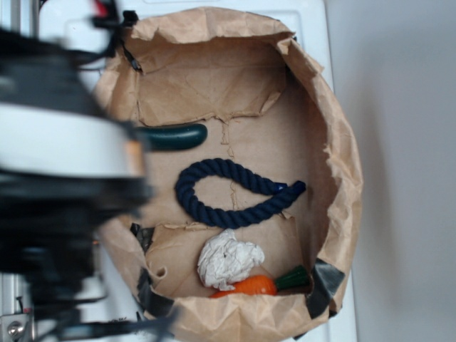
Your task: Grab the plastic pickle.
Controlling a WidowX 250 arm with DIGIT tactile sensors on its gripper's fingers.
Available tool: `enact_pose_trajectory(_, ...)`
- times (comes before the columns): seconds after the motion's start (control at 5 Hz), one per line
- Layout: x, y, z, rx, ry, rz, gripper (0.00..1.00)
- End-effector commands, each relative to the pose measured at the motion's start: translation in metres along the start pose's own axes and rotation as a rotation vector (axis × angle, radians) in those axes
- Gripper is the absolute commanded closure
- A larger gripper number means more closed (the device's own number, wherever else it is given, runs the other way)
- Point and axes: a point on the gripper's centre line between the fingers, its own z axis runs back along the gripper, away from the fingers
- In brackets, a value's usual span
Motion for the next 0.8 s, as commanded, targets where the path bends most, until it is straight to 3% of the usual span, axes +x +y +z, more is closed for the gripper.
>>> enact_pose_trajectory(0.0,0.032,0.042,-0.015,0.038,-0.147,-0.210,0.00)
enact_pose_trajectory(0.2,0.031,0.045,-0.027,0.046,-0.194,-0.310,0.00)
enact_pose_trajectory(0.6,0.036,0.028,-0.072,0.086,-0.111,-0.394,0.00)
